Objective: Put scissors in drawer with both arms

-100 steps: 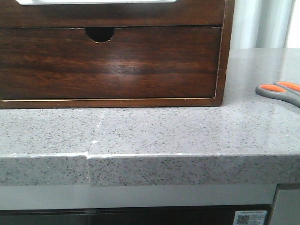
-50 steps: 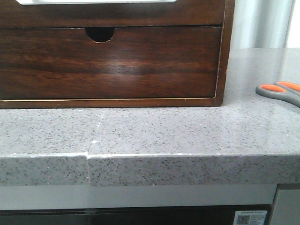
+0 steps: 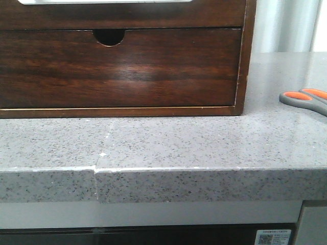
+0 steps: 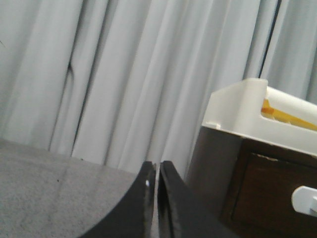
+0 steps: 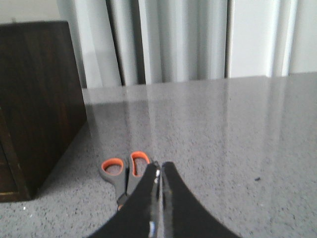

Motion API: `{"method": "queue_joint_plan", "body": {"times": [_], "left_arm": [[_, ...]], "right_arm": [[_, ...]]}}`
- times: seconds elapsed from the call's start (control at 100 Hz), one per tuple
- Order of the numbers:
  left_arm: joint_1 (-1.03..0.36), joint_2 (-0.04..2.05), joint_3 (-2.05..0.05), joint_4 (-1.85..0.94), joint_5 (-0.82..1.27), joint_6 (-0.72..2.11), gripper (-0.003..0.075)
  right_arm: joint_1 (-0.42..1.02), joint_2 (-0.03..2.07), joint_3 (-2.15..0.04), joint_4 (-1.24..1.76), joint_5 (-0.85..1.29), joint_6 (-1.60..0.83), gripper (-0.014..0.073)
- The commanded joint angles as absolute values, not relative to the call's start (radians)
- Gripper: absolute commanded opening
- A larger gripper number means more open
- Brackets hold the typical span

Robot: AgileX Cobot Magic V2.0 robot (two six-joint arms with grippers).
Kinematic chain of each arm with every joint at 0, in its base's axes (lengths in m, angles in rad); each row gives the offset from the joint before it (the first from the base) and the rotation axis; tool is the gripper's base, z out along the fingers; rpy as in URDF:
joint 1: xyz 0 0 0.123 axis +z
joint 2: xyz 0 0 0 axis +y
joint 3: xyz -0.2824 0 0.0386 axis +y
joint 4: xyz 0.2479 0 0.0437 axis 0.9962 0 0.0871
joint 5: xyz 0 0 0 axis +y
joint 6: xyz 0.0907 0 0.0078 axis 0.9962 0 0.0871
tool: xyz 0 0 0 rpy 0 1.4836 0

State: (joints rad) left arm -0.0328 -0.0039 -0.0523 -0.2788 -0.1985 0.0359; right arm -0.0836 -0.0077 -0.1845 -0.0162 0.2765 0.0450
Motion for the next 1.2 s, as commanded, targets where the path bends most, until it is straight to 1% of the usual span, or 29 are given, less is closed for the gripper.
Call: {"method": "queue_joint_plan", "body": {"times": [0.0,0.14,0.26,0.35,0.49,0.73,1.19], "left_arm": [[-0.032,-0.009,-0.147,-0.273,-0.125,0.029,-0.0022],[-0.032,0.042,-0.211,-0.273,-0.088,0.029,-0.0022],[-0.032,0.077,-0.251,-0.273,-0.062,0.029,-0.0022],[-0.032,0.101,-0.27,-0.273,-0.026,0.029,-0.0022],[-0.032,0.123,-0.273,-0.273,-0.007,0.029,-0.0022],[-0.032,0.123,-0.273,-0.273,-0.078,0.029,-0.0022],[-0.032,0.123,-0.273,-0.199,-0.067,0.029,-0.0015]], "right_arm": [[-0.088,-0.001,-0.251,-0.023,0.273,0.043,-0.0048],[-0.088,0.094,-0.309,0.023,0.299,0.043,-0.0048],[-0.088,0.215,-0.381,0.059,0.384,0.043,-0.0048],[-0.084,0.26,-0.399,0.066,0.369,0.043,-0.0048],[-0.081,0.272,-0.399,0.066,0.322,0.043,-0.0048],[-0.081,0.272,-0.399,0.066,0.329,0.043,-0.0048],[-0.081,0.272,-0.399,0.066,0.329,0.043,-0.0048]]}}
